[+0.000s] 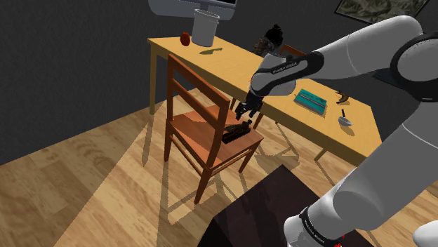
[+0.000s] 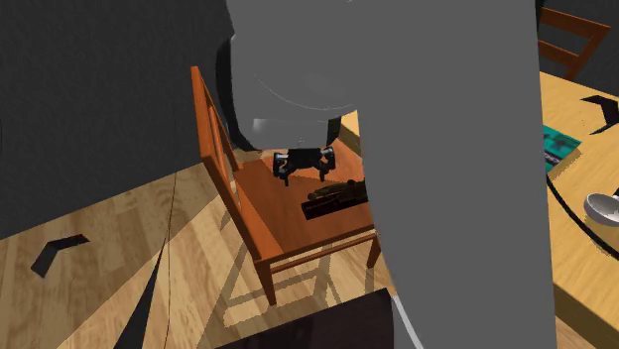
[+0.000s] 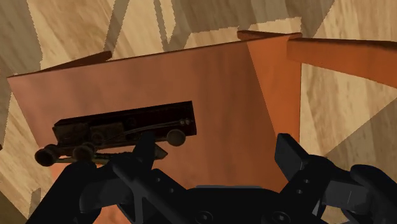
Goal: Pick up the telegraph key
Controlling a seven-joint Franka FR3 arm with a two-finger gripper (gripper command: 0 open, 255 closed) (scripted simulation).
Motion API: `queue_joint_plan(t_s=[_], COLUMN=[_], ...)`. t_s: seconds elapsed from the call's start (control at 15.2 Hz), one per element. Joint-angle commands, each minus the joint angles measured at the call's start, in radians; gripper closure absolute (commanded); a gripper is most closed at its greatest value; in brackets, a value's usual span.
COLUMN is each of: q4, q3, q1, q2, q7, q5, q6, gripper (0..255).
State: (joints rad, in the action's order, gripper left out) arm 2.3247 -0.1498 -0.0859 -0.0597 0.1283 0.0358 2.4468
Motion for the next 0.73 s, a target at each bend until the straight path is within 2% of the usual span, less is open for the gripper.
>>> queue_joint_plan(t_s=[0.0, 0.66], q4=[-0.04, -0.314], q3=[-0.001, 0.036], q1=[-0.006, -0.09], q2=[-0.078, -0.476], q7=[0.021, 0.119], q5=[0.031, 0.168], q6=[0.03, 0.111], gripper=[0, 0])
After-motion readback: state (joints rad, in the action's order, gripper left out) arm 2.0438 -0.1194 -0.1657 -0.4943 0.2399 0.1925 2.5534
